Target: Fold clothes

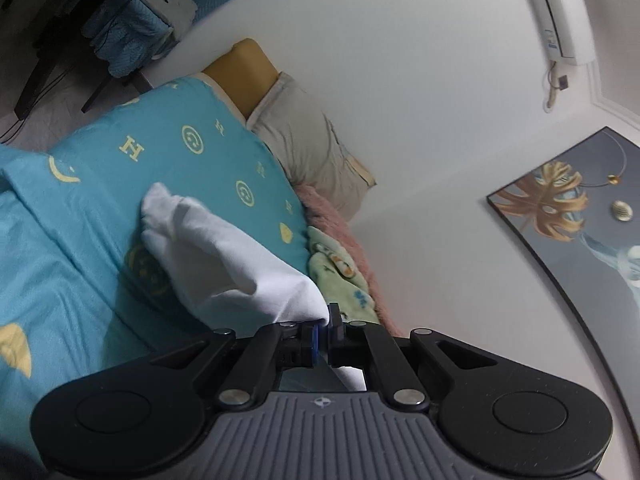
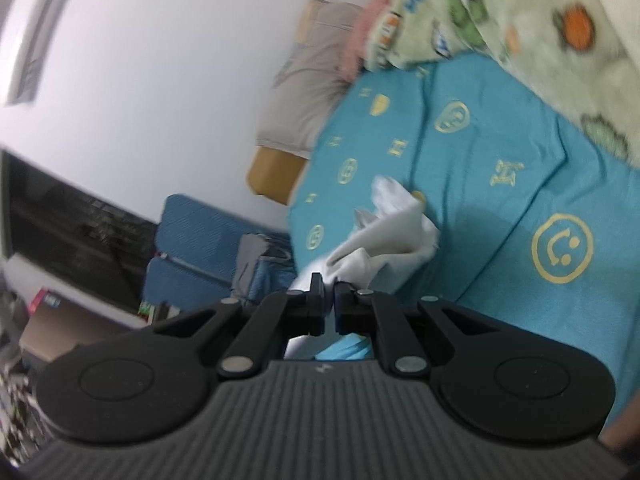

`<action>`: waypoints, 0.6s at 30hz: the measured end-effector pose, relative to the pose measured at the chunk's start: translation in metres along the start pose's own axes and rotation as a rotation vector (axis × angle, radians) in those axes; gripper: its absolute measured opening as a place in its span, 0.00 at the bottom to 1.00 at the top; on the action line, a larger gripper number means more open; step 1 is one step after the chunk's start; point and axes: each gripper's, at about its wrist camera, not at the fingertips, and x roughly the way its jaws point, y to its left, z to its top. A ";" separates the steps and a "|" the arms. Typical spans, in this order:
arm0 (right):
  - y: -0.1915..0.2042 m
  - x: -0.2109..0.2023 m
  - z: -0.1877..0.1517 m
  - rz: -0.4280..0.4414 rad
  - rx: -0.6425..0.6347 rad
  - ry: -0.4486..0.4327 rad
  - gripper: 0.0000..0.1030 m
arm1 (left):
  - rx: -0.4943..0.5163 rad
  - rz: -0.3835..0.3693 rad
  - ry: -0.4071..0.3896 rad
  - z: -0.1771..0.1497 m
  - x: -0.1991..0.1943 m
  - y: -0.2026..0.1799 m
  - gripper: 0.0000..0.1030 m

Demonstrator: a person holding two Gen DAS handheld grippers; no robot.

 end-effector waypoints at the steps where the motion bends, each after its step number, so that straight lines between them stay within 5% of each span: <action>1: 0.004 -0.014 -0.005 0.003 -0.026 -0.001 0.07 | -0.006 -0.003 0.012 -0.005 -0.012 -0.003 0.03; 5: 0.005 -0.062 -0.025 0.011 -0.056 -0.002 0.07 | -0.022 0.000 0.064 -0.029 -0.056 -0.007 0.03; 8: 0.001 -0.073 -0.031 0.005 -0.040 -0.004 0.07 | -0.026 0.029 0.082 -0.030 -0.052 -0.004 0.04; 18: 0.007 0.042 0.008 -0.113 -0.015 0.001 0.08 | 0.019 0.234 0.118 0.015 0.049 0.013 0.09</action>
